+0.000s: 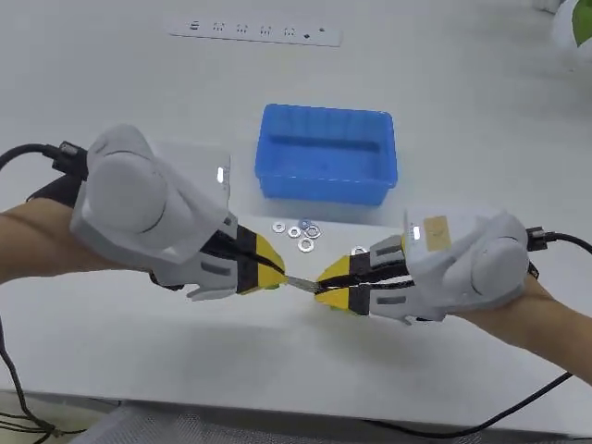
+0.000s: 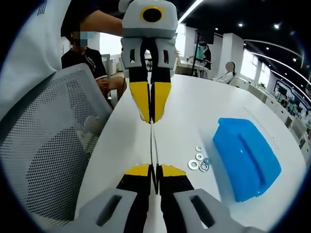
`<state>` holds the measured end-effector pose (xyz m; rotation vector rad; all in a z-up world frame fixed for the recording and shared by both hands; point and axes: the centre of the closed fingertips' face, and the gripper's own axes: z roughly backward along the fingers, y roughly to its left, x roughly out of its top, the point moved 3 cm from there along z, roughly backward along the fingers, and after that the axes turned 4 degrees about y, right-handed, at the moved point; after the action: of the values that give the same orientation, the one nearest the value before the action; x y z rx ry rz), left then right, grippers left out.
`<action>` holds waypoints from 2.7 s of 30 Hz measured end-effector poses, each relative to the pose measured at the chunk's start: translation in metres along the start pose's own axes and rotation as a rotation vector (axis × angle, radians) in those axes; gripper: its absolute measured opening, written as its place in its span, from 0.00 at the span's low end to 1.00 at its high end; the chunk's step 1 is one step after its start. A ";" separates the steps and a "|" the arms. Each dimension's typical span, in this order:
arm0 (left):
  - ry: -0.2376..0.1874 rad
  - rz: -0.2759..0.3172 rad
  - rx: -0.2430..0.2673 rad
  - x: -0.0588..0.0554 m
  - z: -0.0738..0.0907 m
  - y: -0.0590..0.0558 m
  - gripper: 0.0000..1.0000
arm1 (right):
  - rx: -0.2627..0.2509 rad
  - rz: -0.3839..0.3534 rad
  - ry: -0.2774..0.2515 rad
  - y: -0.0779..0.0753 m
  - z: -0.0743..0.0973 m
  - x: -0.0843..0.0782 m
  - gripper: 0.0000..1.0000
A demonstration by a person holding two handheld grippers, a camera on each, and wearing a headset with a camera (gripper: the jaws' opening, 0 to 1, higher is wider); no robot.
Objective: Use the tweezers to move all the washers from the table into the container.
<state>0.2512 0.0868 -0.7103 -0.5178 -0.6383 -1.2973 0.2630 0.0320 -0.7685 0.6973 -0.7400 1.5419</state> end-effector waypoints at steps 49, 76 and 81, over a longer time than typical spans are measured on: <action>-0.152 -0.101 -0.011 0.042 -0.015 -0.001 0.05 | 0.040 -0.007 -0.041 0.000 0.005 0.003 0.06; -0.223 -0.001 0.036 0.048 -0.008 0.008 0.04 | -0.022 0.001 -0.034 -0.007 0.011 0.015 0.09; -0.260 0.021 0.038 0.055 -0.002 0.019 0.05 | -0.076 -0.005 -0.039 -0.018 0.021 0.020 0.10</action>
<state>0.2781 0.0501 -0.6742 -0.6667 -0.8695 -1.2055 0.2794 0.0289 -0.7384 0.6741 -0.8213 1.4913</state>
